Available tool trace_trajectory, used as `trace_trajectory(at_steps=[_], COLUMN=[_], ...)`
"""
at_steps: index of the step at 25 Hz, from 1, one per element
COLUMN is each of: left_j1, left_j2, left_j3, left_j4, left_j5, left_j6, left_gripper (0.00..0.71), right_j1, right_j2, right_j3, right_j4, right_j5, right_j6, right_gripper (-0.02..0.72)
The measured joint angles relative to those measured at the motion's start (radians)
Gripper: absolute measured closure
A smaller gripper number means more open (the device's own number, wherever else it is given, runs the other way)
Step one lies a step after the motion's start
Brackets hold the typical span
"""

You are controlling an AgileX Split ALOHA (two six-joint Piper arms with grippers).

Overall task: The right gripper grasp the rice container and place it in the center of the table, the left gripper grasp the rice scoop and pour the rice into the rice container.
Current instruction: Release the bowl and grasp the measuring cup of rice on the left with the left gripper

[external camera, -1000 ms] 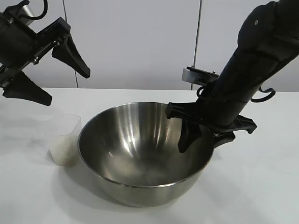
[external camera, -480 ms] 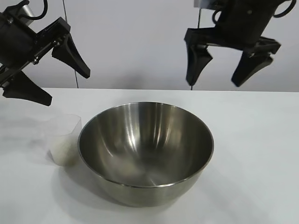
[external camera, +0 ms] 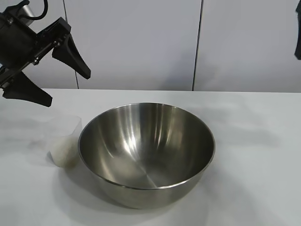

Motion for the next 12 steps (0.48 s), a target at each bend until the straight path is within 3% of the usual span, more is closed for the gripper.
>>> trace_trajectory(at_steps=[7,12], left_j1=[0.000,0.000], left_j2=[0.000,0.000], left_j3=[0.000,0.000], left_j4=[0.000,0.000], left_j5=[0.000,0.000], left_j6=[0.000,0.000], left_gripper=[0.054,0.054], right_j1=[-0.001,-0.001], right_j2=[-0.383,-0.796], right_j3=[0.179,0.483], right_j4=[0.069,0.059], right_j5=[0.014,-0.060], right_j6=[-0.008,-0.019], right_gripper=[0.062,0.062])
